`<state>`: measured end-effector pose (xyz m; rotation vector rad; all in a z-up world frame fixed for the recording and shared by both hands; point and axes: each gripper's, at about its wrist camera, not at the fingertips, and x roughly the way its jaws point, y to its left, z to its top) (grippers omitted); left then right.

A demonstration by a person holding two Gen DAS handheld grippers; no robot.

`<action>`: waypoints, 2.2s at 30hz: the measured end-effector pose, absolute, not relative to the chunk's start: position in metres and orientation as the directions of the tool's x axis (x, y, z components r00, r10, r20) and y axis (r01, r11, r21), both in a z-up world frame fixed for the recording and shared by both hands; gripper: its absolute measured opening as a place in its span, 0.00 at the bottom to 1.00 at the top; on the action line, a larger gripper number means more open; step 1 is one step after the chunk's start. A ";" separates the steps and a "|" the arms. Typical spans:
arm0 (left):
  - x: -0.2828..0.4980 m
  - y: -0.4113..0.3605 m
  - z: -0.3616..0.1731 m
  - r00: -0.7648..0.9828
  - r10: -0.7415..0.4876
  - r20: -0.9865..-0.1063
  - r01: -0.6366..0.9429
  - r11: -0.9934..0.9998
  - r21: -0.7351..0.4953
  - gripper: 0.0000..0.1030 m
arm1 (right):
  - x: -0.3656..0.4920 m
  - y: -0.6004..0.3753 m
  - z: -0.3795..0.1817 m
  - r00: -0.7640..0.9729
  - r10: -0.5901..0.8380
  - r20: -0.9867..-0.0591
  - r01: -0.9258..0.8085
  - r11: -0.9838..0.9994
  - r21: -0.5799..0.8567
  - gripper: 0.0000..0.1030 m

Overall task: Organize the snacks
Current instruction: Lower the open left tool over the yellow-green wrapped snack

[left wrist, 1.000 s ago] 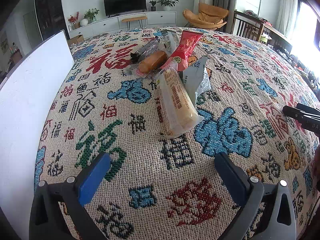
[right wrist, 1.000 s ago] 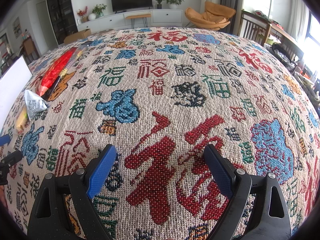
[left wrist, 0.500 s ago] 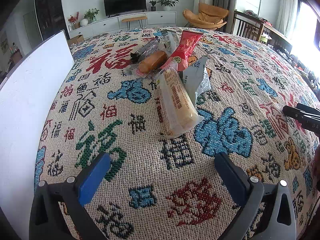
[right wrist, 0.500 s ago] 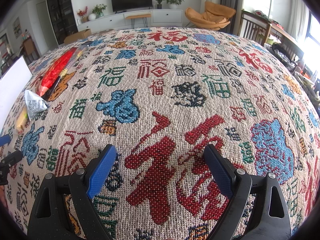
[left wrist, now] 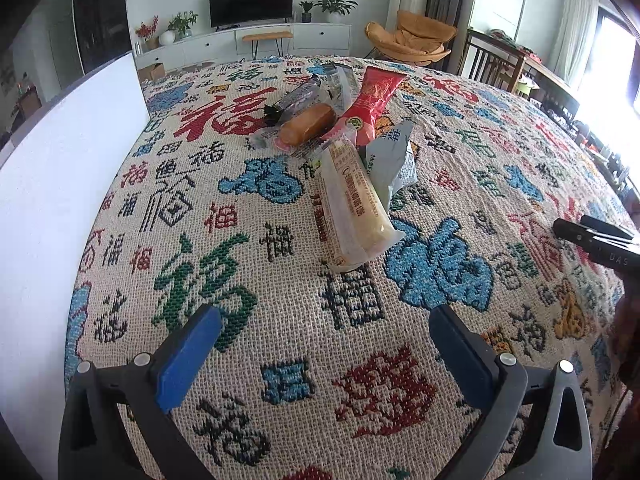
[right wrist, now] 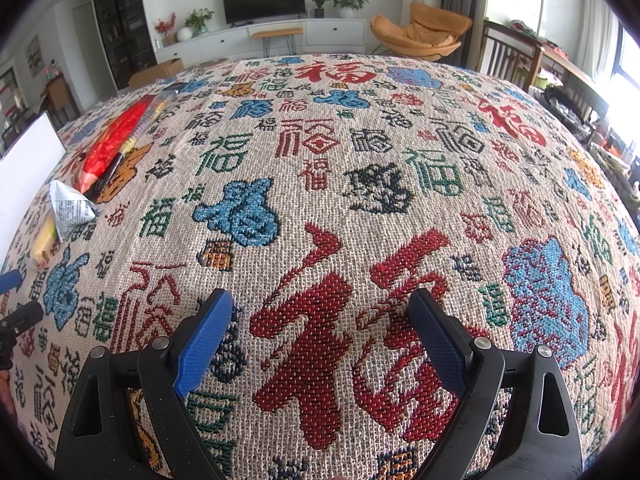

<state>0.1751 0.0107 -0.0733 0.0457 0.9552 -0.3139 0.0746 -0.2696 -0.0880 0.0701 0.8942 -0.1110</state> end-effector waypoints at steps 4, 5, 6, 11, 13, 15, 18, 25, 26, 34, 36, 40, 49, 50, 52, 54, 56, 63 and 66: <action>0.177 0.035 -0.056 0.556 -0.307 -0.772 0.230 0.950 -0.212 1.00 | 0.076 -0.270 -0.088 0.621 -0.067 -0.781 0.126 0.992 0.015 0.90; 0.181 0.039 -0.052 0.562 -0.312 -0.766 0.214 0.949 -0.230 1.00 | 0.076 -0.269 -0.088 0.621 -0.068 -0.781 0.126 0.992 0.014 0.90; 0.187 0.043 -0.048 0.563 -0.319 -0.763 0.199 0.948 -0.249 0.99 | 0.076 -0.269 -0.088 0.621 -0.067 -0.781 0.126 0.992 0.015 0.90; 0.221 0.022 -0.034 0.537 -0.347 -0.769 0.265 0.935 -0.236 0.89 | 0.076 -0.269 -0.088 0.621 -0.067 -0.781 0.126 0.992 0.015 0.90; 0.234 0.002 -0.038 0.506 -0.322 -0.801 0.316 0.932 -0.176 0.79 | 0.076 -0.269 -0.088 0.621 -0.067 -0.781 0.126 0.992 0.015 0.90; 0.248 -0.009 -0.049 0.463 -0.278 -0.842 0.323 0.937 -0.131 0.67 | 0.076 -0.269 -0.088 0.621 -0.067 -0.781 0.126 0.992 0.015 0.90; 0.257 -0.011 -0.061 0.415 -0.281 -0.865 0.317 0.936 -0.152 0.61 | 0.076 -0.269 -0.088 0.621 -0.067 -0.781 0.126 0.992 0.016 0.90; 0.215 0.016 -0.052 0.455 -0.296 -0.840 0.298 0.939 -0.170 0.24 | 0.076 -0.270 -0.088 0.621 -0.066 -0.781 0.126 0.992 0.016 0.90; 0.206 0.025 -0.050 0.446 -0.329 -0.832 0.290 0.933 -0.214 0.24 | 0.076 -0.270 -0.088 0.621 -0.066 -0.781 0.126 0.992 0.016 0.90; 0.183 0.090 -0.059 0.428 -0.371 -0.824 0.166 0.929 -0.332 0.51 | 0.076 -0.267 -0.088 0.621 -0.067 -0.781 0.126 0.992 0.014 0.90; 0.184 0.097 -0.058 0.439 -0.361 -0.823 0.140 0.932 -0.334 0.52 | 0.076 -0.267 -0.088 0.621 -0.067 -0.781 0.126 0.992 0.015 0.90; 0.175 0.086 -0.058 0.433 -0.428 -0.793 0.226 0.904 -0.364 0.64 | 0.076 -0.267 -0.088 0.620 -0.068 -0.781 0.126 0.992 0.013 0.90; 0.170 0.068 -0.072 0.586 -0.124 -0.800 0.130 0.990 -0.058 0.74 | 0.076 -0.267 -0.087 0.621 -0.066 -0.781 0.126 0.992 0.015 0.90; 0.171 0.074 -0.072 0.602 -0.129 -0.788 0.119 0.990 -0.071 0.74 | 0.076 -0.267 -0.087 0.621 -0.067 -0.781 0.126 0.992 0.014 0.90; 0.173 0.078 -0.073 0.604 -0.127 -0.787 0.114 0.991 -0.073 0.74 | 0.076 -0.267 -0.087 0.620 -0.067 -0.781 0.126 0.992 0.014 0.90; 0.172 0.071 -0.075 0.603 -0.101 -0.792 0.137 0.990 -0.022 0.78 | 0.076 -0.267 -0.087 0.621 -0.067 -0.781 0.126 0.992 0.015 0.90; 0.173 0.065 -0.076 0.603 -0.079 -0.794 0.148 0.989 0.014 0.84 | 0.076 -0.267 -0.087 0.621 -0.067 -0.781 0.126 0.992 0.015 0.90; 0.179 0.064 -0.081 0.578 -0.085 -0.811 0.147 0.989 0.001 1.00 | 0.076 -0.267 -0.087 0.621 -0.067 -0.781 0.126 0.992 0.015 0.90; 0.177 0.064 -0.081 0.579 -0.085 -0.811 0.146 0.989 0.000 1.00 | 0.076 -0.267 -0.087 0.621 -0.067 -0.781 0.126 0.992 0.015 0.90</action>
